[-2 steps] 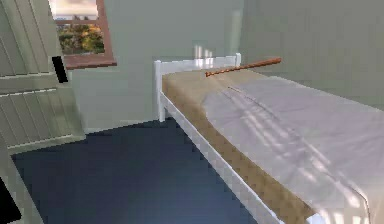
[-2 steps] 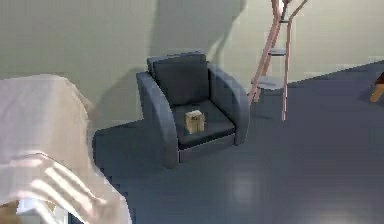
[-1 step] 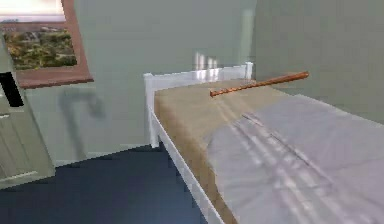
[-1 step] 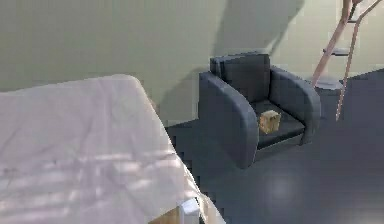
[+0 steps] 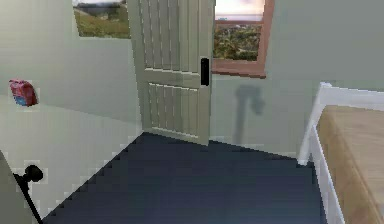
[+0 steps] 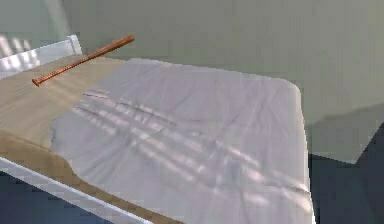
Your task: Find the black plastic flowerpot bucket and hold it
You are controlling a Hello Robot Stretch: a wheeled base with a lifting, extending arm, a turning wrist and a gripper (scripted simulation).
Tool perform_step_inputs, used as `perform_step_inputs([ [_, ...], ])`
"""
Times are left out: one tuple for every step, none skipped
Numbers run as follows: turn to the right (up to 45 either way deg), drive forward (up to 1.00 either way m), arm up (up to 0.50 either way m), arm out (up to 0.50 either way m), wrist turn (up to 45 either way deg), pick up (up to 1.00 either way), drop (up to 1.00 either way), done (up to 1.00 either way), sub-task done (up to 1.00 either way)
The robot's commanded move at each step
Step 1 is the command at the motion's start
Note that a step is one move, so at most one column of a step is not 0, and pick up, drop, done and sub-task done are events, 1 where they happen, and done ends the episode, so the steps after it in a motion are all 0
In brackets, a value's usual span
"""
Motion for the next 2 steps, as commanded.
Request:
perform_step_inputs([
  [-9.0,0.0,0.0,0.0,0.0,0.0,0.0,0.0,0.0],
  [0.0,0.75,0.0,0.0,0.0,0.0,0.0,0.0,0.0],
])
